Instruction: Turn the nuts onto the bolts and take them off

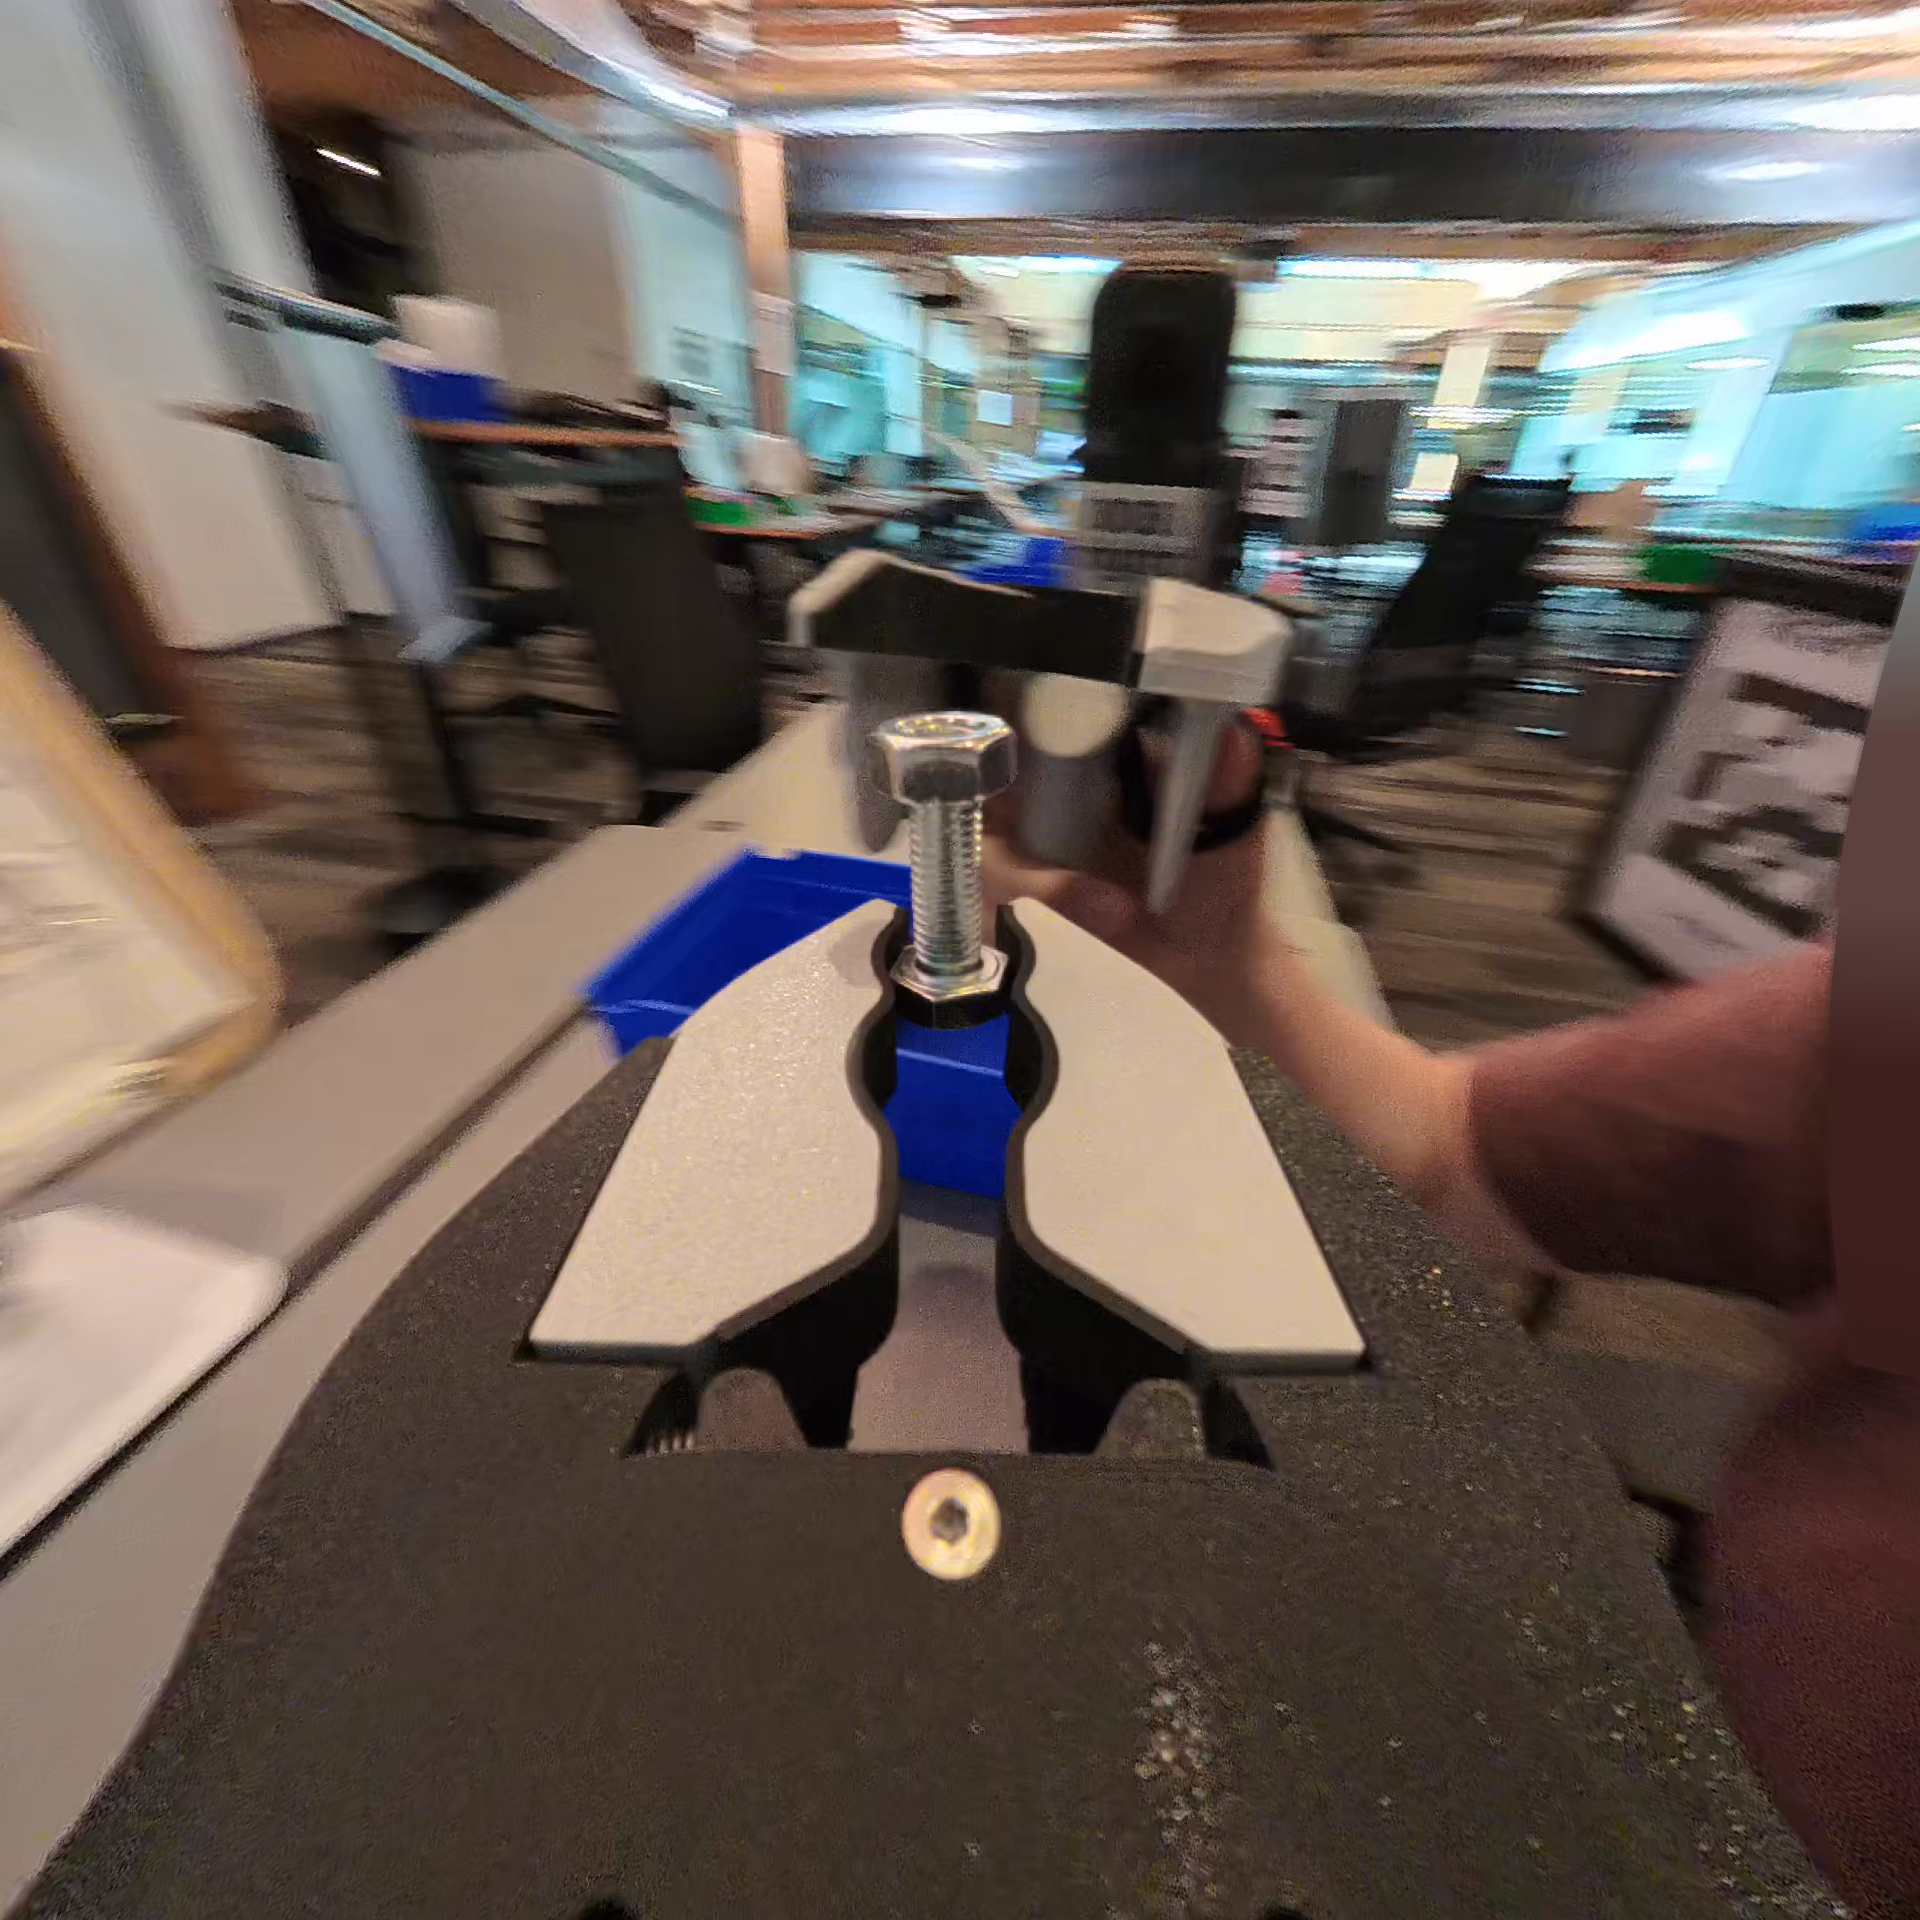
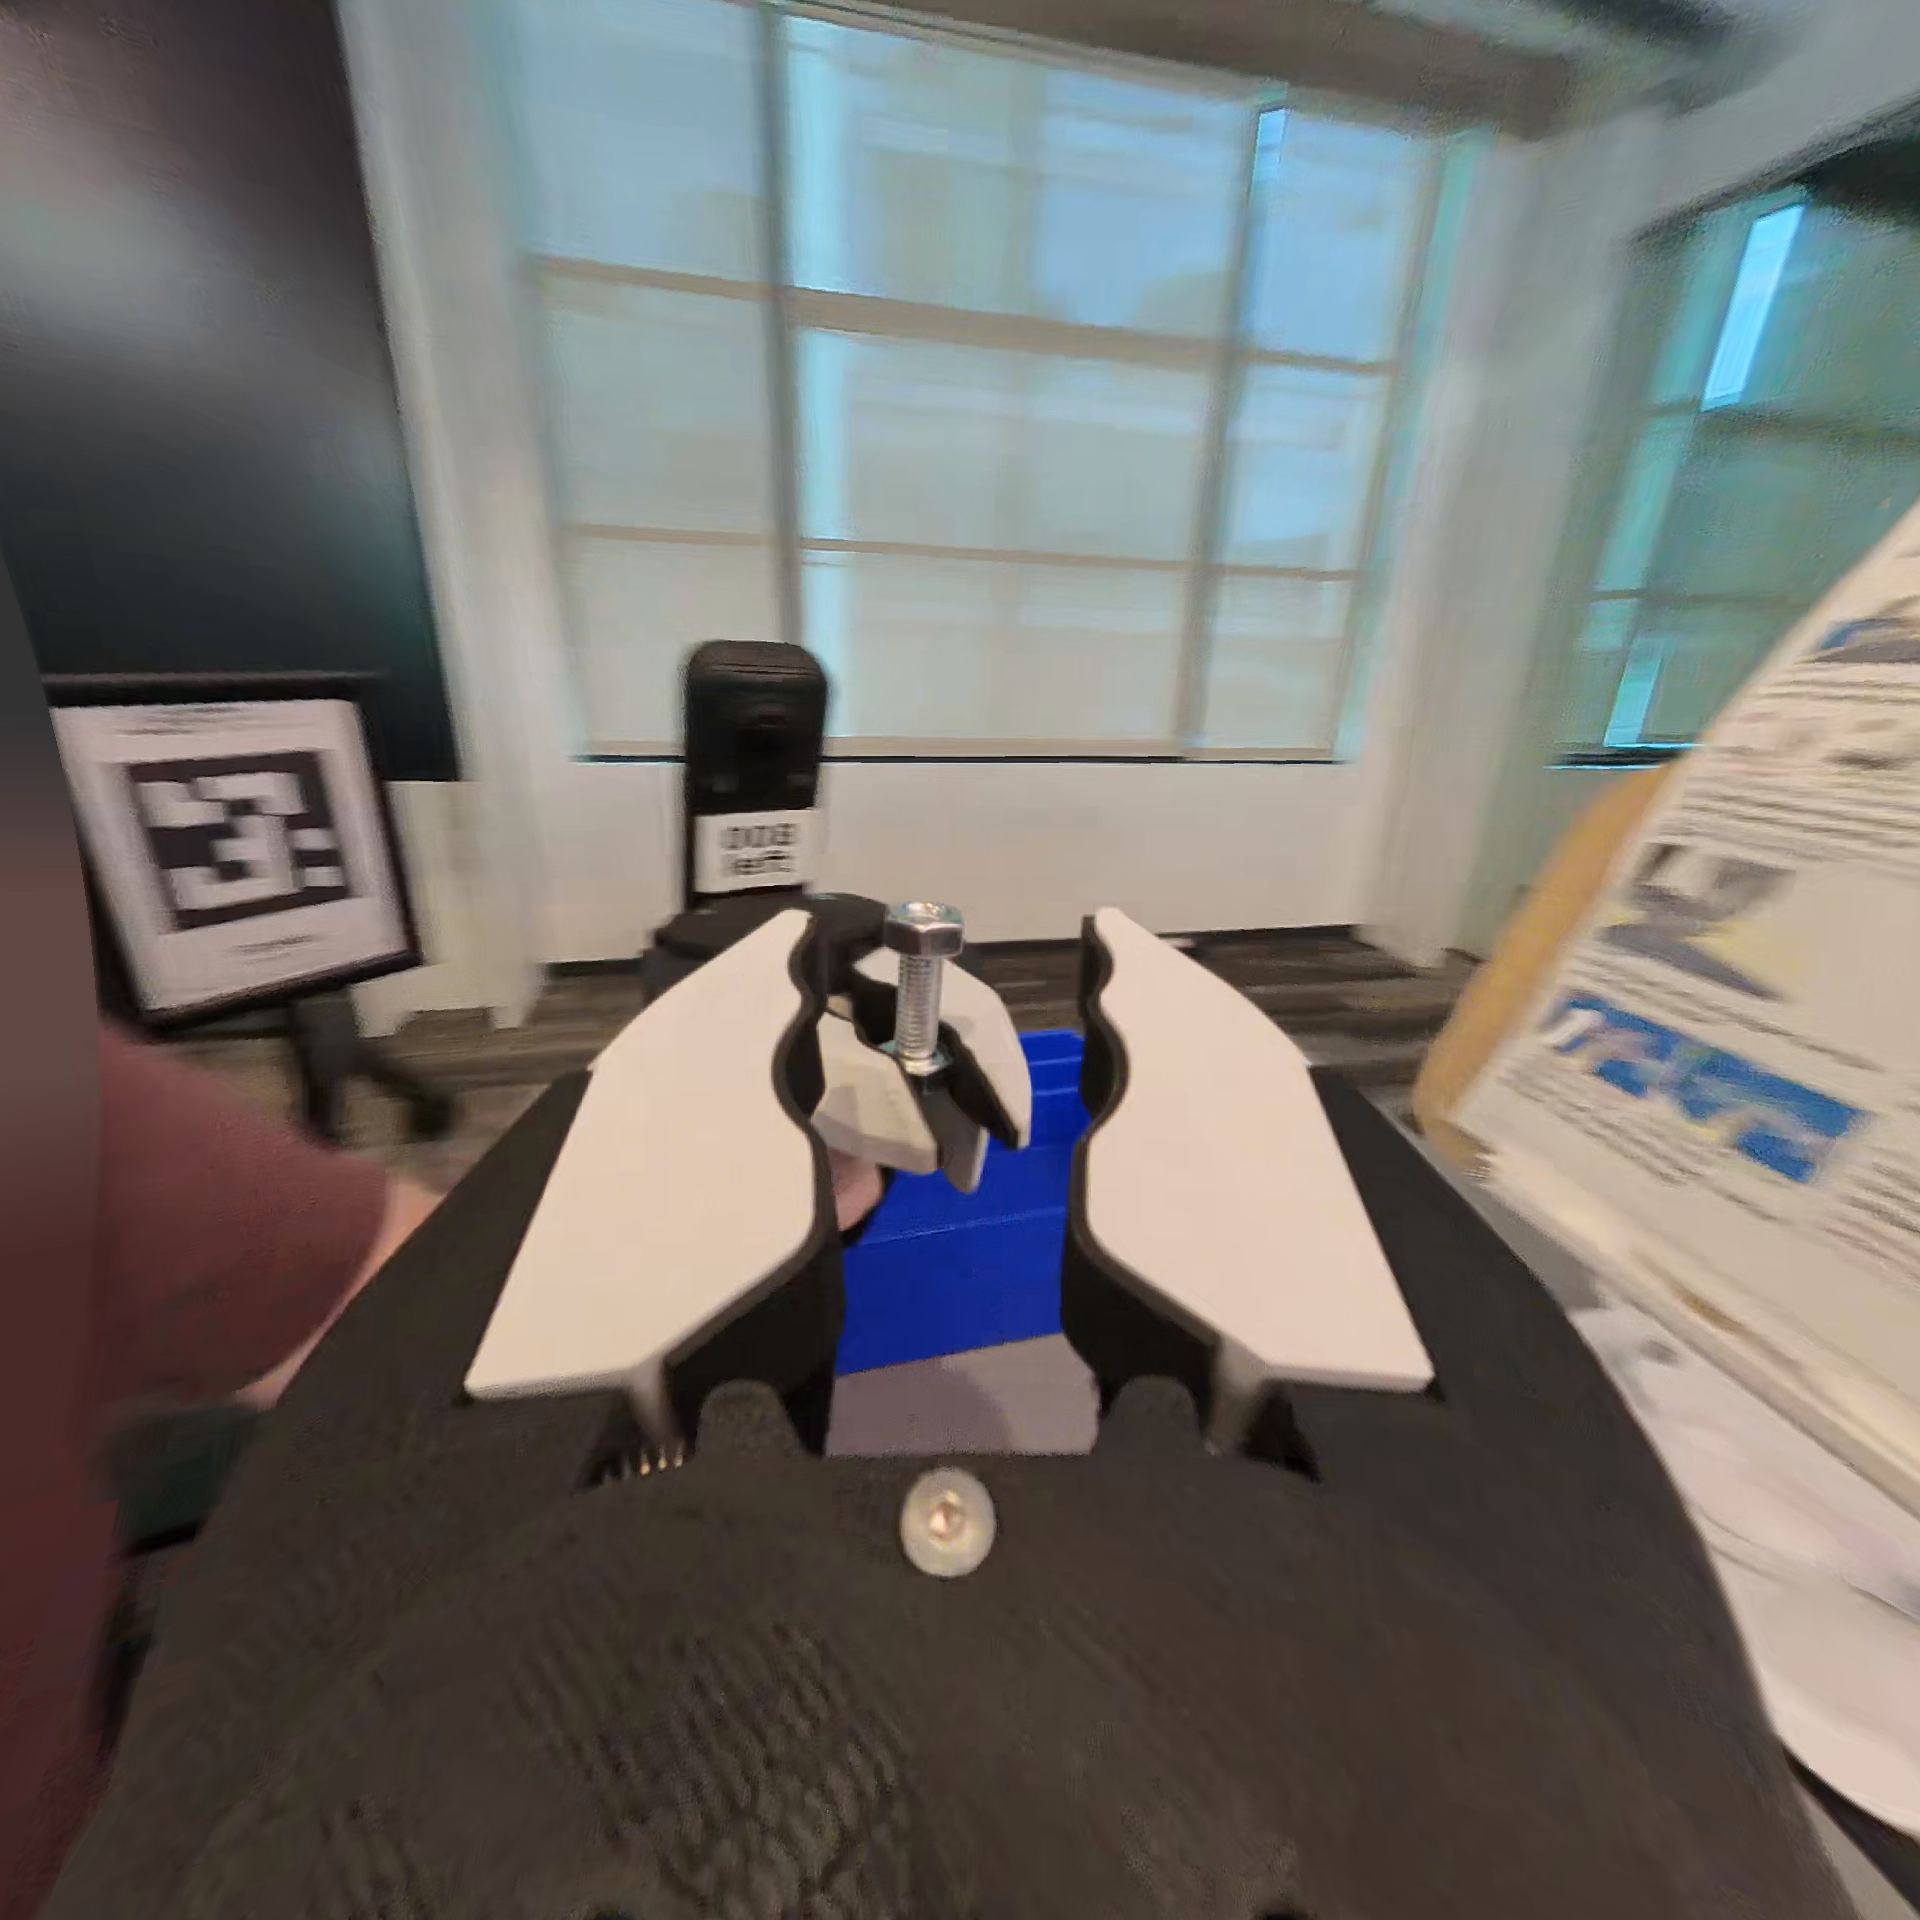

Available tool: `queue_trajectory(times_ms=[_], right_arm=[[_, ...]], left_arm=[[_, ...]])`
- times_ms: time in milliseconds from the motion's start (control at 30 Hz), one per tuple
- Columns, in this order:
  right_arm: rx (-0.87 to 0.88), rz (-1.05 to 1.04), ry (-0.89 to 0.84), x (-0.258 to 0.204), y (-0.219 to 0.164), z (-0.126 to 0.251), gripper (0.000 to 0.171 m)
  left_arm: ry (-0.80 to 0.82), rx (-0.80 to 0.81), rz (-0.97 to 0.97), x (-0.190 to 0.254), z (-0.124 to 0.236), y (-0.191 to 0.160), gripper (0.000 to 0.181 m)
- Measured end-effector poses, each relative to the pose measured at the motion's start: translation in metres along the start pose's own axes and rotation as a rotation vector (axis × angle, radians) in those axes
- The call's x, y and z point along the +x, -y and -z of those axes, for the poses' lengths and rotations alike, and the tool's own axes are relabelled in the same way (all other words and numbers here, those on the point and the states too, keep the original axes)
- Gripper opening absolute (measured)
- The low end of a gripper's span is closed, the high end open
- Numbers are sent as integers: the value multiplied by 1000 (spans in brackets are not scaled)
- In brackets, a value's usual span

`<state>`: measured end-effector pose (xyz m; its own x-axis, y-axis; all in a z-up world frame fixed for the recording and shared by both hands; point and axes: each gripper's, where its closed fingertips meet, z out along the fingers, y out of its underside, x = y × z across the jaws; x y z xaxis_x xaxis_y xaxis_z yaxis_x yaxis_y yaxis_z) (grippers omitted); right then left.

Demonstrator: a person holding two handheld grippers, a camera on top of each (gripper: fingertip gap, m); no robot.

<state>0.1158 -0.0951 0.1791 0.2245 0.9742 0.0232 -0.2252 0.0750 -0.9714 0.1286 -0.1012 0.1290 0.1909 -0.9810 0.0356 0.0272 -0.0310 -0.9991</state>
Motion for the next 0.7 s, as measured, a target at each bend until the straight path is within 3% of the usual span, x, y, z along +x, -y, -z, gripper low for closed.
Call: queue_trajectory(times_ms=[100,200,300,367,433,600,700], right_arm=[[-32,54,-162,6,-9,-10,44],[-39,3,-193,6,-20,-19,41],[-51,-53,-172,7,-28,-22,33],[-30,-74,-141,5,-25,-21,19],[-53,-79,-115,5,-26,-19,19],[-100,-75,55,-10,-23,-14,19],[-121,-139,323,-35,-19,-1,19]], left_arm=[[176,8,-62,-21,5,2,15],[270,-43,-135,-29,3,-6,15],[277,-67,-156,-28,-1,-10,15],[277,-73,-162,-27,-3,-12,15],[265,-76,-158,-26,-4,-13,15],[122,-74,-116,-8,-7,-12,16],[-122,-94,-63,24,-7,-14,15]])
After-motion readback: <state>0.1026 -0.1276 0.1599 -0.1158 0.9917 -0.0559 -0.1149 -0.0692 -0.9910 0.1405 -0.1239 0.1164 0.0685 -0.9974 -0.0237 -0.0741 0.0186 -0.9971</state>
